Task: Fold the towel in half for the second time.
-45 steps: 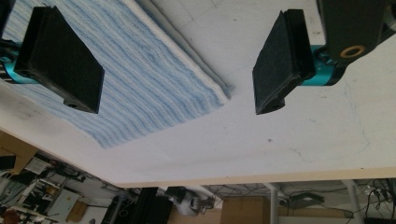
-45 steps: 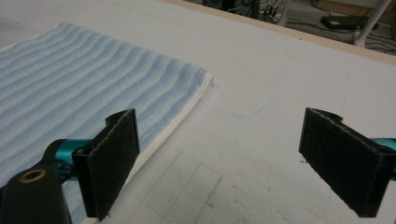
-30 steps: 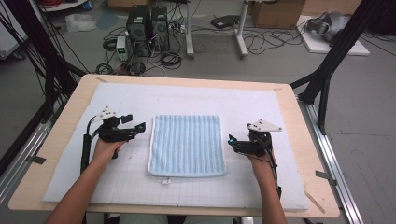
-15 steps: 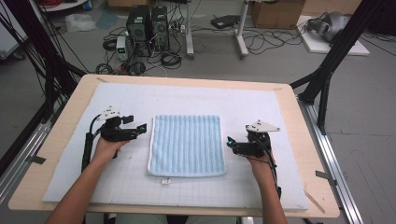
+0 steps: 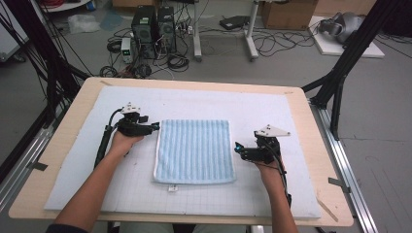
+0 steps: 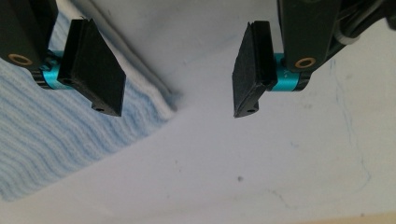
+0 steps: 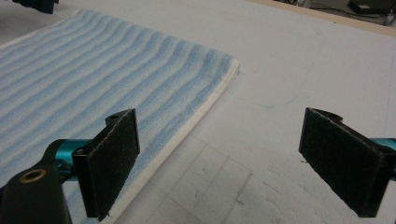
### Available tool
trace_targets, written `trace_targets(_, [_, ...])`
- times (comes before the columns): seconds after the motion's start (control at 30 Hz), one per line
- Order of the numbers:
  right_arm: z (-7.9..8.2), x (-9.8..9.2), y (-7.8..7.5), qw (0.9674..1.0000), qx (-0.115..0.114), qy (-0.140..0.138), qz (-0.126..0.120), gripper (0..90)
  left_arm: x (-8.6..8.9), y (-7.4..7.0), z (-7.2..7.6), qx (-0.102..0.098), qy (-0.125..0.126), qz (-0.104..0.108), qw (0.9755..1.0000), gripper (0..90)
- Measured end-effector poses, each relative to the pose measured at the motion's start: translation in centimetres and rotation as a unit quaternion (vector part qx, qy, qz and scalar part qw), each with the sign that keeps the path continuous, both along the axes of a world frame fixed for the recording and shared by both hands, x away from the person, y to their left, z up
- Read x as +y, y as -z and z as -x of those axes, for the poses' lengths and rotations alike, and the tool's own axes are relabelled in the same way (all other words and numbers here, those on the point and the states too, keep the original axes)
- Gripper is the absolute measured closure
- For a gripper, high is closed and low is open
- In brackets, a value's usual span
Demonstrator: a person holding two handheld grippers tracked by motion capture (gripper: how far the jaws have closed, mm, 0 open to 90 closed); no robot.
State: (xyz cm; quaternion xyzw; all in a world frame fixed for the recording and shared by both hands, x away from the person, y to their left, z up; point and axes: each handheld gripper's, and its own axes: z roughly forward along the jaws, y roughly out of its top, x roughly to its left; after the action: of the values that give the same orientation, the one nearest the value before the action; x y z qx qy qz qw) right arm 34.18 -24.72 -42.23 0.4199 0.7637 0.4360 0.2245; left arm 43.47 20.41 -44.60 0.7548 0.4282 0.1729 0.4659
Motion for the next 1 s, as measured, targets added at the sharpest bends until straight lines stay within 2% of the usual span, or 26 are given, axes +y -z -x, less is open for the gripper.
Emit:
trace_targets(0.1, [-0.1, 0.0, 0.1, 1.0000, 0.002, 0.001, 0.000, 11.6, -0.6, -0.5, -0.6, 0.003, 0.014, -0.005, 0.9999, 35.2])
trace_targets(0.17, [-0.1, 0.0, 0.1, 1.0000, 0.003, 0.001, 0.002, 11.6, -1.0, -0.5, -1.1, 0.014, 0.017, -0.008, 0.9997, 35.3])
trace_targets(0.3, [0.0, 0.1, 0.1, 1.0000, 0.005, -0.001, 0.002, 11.6, -1.7, 0.1, -1.9, 0.038, 0.003, 0.000, 0.9993, 32.1])
trace_targets(0.37, [0.0, 0.1, 0.1, 1.0000, 0.006, -0.002, 0.003, 11.6, -2.1, 0.5, -2.0, 0.039, 0.016, 0.000, 0.9991, 33.1])
trace_targets(0.4, [0.0, 0.1, 0.1, 1.0000, 0.008, -0.001, 0.002, 11.6, -2.3, 0.5, -2.0, 0.038, 0.018, -0.010, 0.9991, 34.2])
trace_targets(0.5, [-0.1, 0.1, 0.2, 1.0000, 0.007, -0.002, 0.002, 11.6, -2.7, 0.5, -1.8, 0.030, 0.036, -0.029, 0.9985, 49.8])
trace_targets(0.63, [-0.1, 0.3, 0.2, 0.9999, 0.011, -0.004, 0.005, 11.6, -3.4, 0.5, -1.6, 0.022, 0.043, -0.063, 0.9968, 57.1])
trace_targets(0.73, [-0.2, 0.3, 0.3, 0.9999, 0.011, -0.005, 0.006, 11.6, -3.4, 0.5, -1.6, 0.022, 0.050, -0.058, 0.9968, 63.7])
trace_targets(0.83, [-0.2, 0.4, 0.3, 0.9999, 0.012, -0.005, 0.004, 11.6, -3.5, 0.5, -1.5, 0.019, 0.058, -0.059, 0.9964, 69.0])
trace_targets(0.9, [-0.3, 0.5, 0.4, 0.9999, 0.012, -0.008, 0.006, 11.6, -3.5, 0.5, -1.4, 0.016, 0.067, -0.062, 0.9957, 75.5])
trace_targets(0.97, [-0.3, 0.6, 0.5, 0.9998, 0.016, -0.010, -0.005, 11.6, -3.5, 0.5, -1.4, 0.017, 0.067, -0.060, 0.9958, 80.1])
trace_targets(1.0, [-0.4, 0.6, 0.4, 0.9997, 0.018, -0.009, -0.014, 11.6, -3.5, 0.5, -1.4, 0.020, 0.061, -0.052, 0.9966, 81.1])
